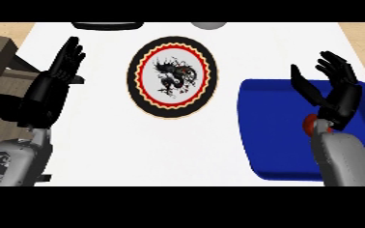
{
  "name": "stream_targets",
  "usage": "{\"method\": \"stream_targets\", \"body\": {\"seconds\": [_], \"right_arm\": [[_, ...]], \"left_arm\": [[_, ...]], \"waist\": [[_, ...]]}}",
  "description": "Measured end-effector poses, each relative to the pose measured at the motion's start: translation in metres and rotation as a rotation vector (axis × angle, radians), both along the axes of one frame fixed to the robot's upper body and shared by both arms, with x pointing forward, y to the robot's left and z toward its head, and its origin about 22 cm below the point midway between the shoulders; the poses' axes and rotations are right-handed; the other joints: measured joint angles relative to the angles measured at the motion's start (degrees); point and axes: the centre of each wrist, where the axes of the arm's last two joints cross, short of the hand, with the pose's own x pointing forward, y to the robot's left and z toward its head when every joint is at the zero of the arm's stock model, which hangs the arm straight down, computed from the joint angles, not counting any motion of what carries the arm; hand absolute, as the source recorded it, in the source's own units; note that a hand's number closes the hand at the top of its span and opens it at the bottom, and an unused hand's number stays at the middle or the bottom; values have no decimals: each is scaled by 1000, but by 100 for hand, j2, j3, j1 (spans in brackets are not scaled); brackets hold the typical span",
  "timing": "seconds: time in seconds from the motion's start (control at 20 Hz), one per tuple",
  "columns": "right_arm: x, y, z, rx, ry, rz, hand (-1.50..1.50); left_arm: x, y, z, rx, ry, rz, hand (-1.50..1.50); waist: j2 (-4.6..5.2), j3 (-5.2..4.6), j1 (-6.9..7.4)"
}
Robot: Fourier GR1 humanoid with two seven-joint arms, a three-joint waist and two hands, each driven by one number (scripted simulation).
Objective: Pick the bell pepper from the tray and place it in the plate
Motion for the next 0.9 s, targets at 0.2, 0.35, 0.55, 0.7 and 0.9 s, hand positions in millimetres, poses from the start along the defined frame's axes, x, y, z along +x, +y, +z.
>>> {"method": "stream_targets", "body": {"seconds": [0.2,0.35,0.55,0.7,0.9], "right_arm": [[0,23,-13,0,-119,-154,-150],[-5,16,-7,-37,-144,-224,-150],[-20,-1,3,-104,-56,-262,-150],[-32,-21,-2,-124,110,-254,-150],[-44,-43,-3,-128,368,-210,-150]], "left_arm": [[3,8,8,-8,-5,-4,0],[0,7,10,-9,-6,-3,0],[-1,15,10,-9,-4,12,0],[-3,17,8,-4,-5,22,0],[-3,20,16,-1,-6,25,0]], "waist": [[-26,12,-15],[-48,9,-48],[-75,-5,-107],[-91,-22,-144],[-107,-40,-166]]}}
